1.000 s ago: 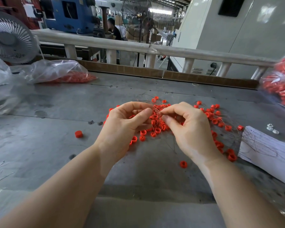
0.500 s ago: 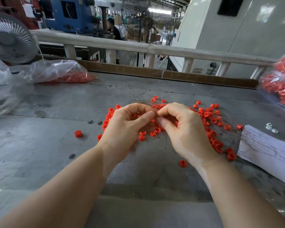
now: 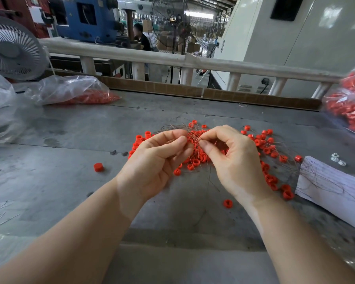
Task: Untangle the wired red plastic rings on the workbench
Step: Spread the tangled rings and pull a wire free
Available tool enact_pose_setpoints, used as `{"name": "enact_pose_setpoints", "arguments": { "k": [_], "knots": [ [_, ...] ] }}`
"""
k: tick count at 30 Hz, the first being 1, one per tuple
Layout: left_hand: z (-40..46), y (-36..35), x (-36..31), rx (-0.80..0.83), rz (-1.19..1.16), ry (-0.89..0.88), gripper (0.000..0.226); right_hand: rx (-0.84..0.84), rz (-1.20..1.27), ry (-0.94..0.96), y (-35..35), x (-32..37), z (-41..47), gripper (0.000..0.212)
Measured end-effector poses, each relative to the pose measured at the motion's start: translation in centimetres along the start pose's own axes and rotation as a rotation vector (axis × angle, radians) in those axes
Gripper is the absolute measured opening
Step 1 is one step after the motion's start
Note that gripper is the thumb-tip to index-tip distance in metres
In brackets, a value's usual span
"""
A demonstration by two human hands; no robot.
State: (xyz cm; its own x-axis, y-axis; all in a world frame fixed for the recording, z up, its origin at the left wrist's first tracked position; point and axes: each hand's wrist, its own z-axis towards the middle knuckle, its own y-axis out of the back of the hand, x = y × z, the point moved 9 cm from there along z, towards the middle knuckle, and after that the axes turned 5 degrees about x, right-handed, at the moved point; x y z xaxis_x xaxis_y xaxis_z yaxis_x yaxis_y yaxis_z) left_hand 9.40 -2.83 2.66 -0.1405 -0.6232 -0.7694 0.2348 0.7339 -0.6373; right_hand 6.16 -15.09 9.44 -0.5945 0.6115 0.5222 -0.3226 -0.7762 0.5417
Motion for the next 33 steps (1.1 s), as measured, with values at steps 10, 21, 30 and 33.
{"name": "enact_pose_setpoints", "arguments": {
  "k": [10, 21, 30, 33],
  "knots": [
    [-0.04, -0.61, 0.45, 0.04, -0.031, 0.052, 0.014, 0.023, 0.043, -0.025, -0.29, -0.13, 0.12, 0.008],
    [-0.05, -0.75, 0.76, 0.068, -0.057, 0.096, 0.018, 0.018, 0.072, -0.031, -0.14, -0.01, 0.13, 0.007],
    [-0.21, -0.91, 0.74, 0.078, -0.059, 0.107, 0.02, -0.003, 0.007, -0.006, 0.11, 0.19, 0.2, 0.015],
    [-0.21, -0.94, 0.74, 0.085, -0.07, 0.108, 0.021, -0.007, 0.004, -0.001, 0.17, 0.22, 0.2, 0.015]
  ]
}}
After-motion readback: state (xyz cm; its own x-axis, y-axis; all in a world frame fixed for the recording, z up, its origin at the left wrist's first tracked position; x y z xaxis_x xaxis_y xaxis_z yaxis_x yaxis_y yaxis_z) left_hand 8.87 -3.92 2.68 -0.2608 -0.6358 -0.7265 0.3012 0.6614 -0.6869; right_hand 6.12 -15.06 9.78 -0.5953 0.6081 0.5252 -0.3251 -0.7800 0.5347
